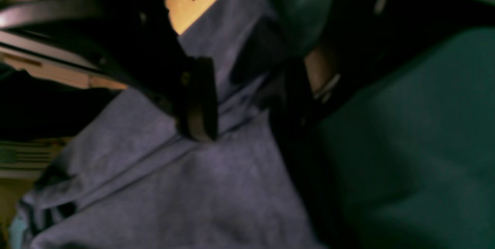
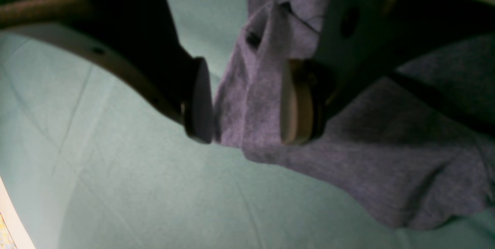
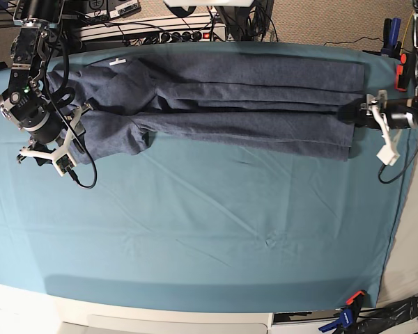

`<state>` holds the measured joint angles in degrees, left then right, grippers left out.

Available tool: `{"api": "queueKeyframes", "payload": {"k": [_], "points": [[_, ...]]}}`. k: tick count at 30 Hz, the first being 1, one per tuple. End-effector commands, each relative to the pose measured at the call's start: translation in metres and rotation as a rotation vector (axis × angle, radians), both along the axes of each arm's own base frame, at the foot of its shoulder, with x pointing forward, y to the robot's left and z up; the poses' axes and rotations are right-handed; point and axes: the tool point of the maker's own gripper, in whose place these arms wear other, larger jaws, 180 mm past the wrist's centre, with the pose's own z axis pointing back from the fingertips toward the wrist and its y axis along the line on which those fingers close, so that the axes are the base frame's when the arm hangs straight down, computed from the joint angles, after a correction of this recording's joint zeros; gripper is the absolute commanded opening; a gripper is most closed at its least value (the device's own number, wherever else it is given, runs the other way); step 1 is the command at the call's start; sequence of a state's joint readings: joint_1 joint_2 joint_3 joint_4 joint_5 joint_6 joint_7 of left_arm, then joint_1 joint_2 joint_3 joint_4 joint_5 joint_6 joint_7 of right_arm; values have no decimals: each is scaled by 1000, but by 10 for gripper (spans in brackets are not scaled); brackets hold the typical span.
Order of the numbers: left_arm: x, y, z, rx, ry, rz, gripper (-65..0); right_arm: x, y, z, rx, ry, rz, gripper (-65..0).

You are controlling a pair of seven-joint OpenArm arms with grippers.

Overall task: Fold the T-shirt properly
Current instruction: 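Hold the strip end with the right gripper while the left gripper grips its end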

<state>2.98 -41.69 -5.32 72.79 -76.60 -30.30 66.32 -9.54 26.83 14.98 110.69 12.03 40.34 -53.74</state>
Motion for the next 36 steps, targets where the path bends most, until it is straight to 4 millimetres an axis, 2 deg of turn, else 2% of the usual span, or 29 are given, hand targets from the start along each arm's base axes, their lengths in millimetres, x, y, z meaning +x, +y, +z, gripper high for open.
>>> {"api": "queueKeyframes", "payload": {"k": [1, 7, 16, 30, 36], "points": [[-8, 5, -4, 42, 34, -31, -359, 7, -2, 16, -11, -50, 12, -355], [-12, 2, -6, 29, 43, -35, -359, 7, -2, 16, -11, -50, 12, -355], [-36, -2, -14, -3, 96, -47, -359, 7, -2, 16, -11, -51, 13, -355], [-34, -5, -11, -20, 71, -60, -372, 8, -1, 17, -8, -55, 15, -355], [-27, -5, -7, -17, 50, -64, -372, 8, -1, 17, -7, -57, 16, -355]]}}
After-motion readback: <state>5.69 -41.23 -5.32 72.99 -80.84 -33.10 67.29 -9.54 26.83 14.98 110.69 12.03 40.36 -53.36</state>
